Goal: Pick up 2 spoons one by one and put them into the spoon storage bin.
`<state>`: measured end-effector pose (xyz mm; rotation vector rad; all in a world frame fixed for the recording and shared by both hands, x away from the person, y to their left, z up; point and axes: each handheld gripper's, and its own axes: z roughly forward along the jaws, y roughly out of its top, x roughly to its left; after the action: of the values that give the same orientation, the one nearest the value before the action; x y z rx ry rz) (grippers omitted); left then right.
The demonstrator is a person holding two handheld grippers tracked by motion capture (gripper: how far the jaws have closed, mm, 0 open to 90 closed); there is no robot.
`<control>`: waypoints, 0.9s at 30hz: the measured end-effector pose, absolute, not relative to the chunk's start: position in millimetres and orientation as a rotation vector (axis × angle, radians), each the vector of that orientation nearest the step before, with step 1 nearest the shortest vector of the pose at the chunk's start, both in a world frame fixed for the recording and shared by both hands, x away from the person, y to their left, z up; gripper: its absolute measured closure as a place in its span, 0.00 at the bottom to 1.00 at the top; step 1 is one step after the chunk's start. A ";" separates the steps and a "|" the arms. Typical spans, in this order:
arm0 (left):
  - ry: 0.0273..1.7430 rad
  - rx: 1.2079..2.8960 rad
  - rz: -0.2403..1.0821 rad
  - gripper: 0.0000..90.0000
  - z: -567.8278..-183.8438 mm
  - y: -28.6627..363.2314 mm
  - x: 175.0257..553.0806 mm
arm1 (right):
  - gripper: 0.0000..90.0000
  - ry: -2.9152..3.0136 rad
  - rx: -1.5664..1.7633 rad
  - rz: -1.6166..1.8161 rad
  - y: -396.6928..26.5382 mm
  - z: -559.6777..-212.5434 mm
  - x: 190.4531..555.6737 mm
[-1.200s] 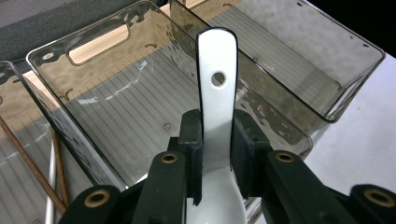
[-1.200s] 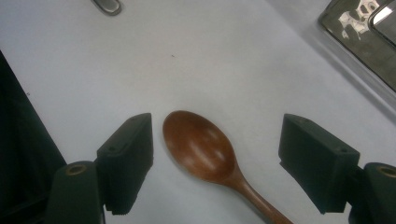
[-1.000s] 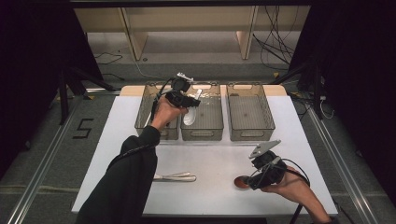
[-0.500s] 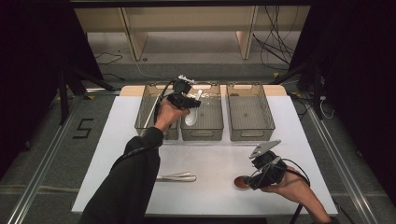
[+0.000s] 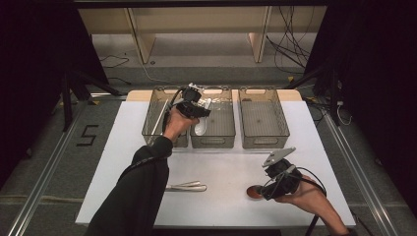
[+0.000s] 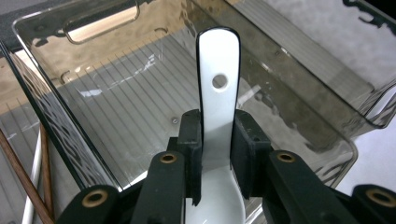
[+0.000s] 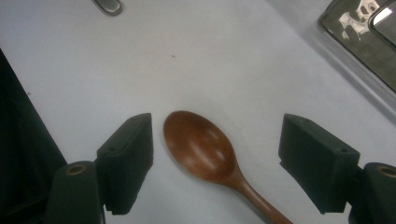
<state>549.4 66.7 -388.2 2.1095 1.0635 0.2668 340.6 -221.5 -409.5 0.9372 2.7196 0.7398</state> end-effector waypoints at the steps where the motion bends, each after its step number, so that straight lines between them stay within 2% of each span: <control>1: 1.069 2.108 0.263 0.82 -389.0 66.7 549.4 | 0.30 2.720 0.939 0.740 -221.5 -409.4 340.5; 3: 1.080 2.112 0.251 0.81 -390.6 66.6 549.8 | 0.30 2.719 0.939 0.739 -221.3 -409.3 340.4; 7: 1.090 2.119 0.241 0.71 -388.2 67.2 549.2 | 0.30 2.719 0.941 0.740 -221.6 -409.3 340.5; 12: 1.082 2.136 0.263 0.50 -379.8 67.8 545.0 | 0.30 2.718 0.942 0.741 -221.5 -409.0 340.3; 17: 1.050 2.135 0.251 0.36 -371.5 74.7 536.4 | 0.30 2.716 0.943 0.742 -222.1 -408.7 340.4; 21: 1.006 2.119 0.220 0.30 -366.7 83.5 524.4 | 0.30 2.710 0.948 0.739 -222.5 -408.4 340.5; 27: 0.966 2.098 0.221 0.27 -362.5 100.6 504.6 | 0.30 2.708 0.957 0.731 -222.3 -409.2 340.8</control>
<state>504.6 100.6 -362.5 2.0981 0.9659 0.2213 340.8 -222.3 -409.2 0.9567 2.7076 0.7315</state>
